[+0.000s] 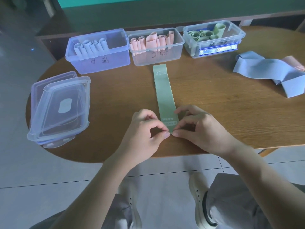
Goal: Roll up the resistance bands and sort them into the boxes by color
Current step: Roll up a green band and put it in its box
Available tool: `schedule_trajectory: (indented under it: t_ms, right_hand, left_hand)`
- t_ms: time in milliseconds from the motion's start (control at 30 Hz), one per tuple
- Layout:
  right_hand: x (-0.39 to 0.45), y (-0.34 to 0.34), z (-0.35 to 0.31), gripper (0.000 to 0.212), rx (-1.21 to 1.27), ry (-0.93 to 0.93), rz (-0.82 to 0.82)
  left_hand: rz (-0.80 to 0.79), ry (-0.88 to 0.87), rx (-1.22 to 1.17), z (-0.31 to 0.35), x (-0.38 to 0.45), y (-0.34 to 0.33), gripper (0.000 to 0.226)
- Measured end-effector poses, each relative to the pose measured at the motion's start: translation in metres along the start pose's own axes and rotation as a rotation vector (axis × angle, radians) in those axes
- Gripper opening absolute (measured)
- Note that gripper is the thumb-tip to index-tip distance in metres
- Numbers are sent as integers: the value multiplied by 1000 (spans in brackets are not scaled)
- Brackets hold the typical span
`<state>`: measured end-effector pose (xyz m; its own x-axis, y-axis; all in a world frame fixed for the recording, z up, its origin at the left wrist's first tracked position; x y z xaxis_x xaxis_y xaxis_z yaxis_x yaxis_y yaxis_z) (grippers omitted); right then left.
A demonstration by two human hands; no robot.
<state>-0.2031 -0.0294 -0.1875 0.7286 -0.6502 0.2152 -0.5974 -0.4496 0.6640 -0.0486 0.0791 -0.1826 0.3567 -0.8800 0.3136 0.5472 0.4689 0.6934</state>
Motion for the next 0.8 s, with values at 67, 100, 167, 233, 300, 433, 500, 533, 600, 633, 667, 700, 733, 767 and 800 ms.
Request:
schedule_trajectory:
  t_ms: [67, 100, 167, 233, 300, 433, 500, 533, 600, 633, 667, 700, 733, 767, 800]
  right_hand:
    - [1, -1, 0, 5, -29, 10, -5]
    - [2, -1, -1, 6, -38, 10, 0]
    - [3, 0, -2, 9, -37, -9, 21]
    - [4, 1, -4, 14, -40, -51, 36]
    - [6, 2, -4, 14, -67, -88, 45]
    - [9, 5, 1, 23, -121, -132, 66]
    - [10, 5, 0, 24, -133, -141, 70]
    - [10, 5, 0, 24, -140, -148, 73]
    - [10, 4, 1, 25, -147, -159, 93]
    - [10, 5, 1, 25, -144, -162, 105]
    - [10, 5, 1, 26, -138, -163, 114]
    - [10, 4, 2, 26, -133, -161, 118]
    - [10, 4, 3, 26, -132, -158, 121]
    - [10, 4, 3, 26, -133, -153, 124]
    - [11, 4, 4, 26, -136, -152, 126]
  left_hand:
    - [-28, 43, -3, 0, 2, -1, 4]
    - [-40, 62, 1, 0, 2, -1, 5]
    - [-57, 101, 11, -1, 4, -1, 9]
    - [-72, 127, 25, -3, 5, -2, 13]
    - [-75, 132, 33, -3, 5, -3, 17]
    - [-45, 109, 61, -3, 6, -6, 19]
    - [6, 117, 45, -3, 5, -4, 15]
    - [46, 115, 27, -3, 5, -3, 15]
    - [94, 77, 3, -3, 5, -1, 15]
    - [92, 38, 1, -1, 5, -2, 13]
    - [81, -8, 3, 1, 5, -3, 10]
    - [69, -58, 10, 3, 4, -5, 7]
    - [60, -105, 21, 4, 3, -6, 6]
    - [58, -146, 36, 5, 2, -8, 7]
    - [61, -178, 47, 6, 1, -8, 7]
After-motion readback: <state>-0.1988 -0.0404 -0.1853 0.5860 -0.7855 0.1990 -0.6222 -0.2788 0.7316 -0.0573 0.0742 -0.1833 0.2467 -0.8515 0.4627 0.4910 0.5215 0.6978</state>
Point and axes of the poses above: each hand's wrist, its own x-axis towards the middle knuckle, its own y-axis out of the back of the hand, z = x × y, the point moved 5 cm from there along x, towards the middle knuckle, and after that the axes turned 7 degrees about z, right-handed, at the moved point
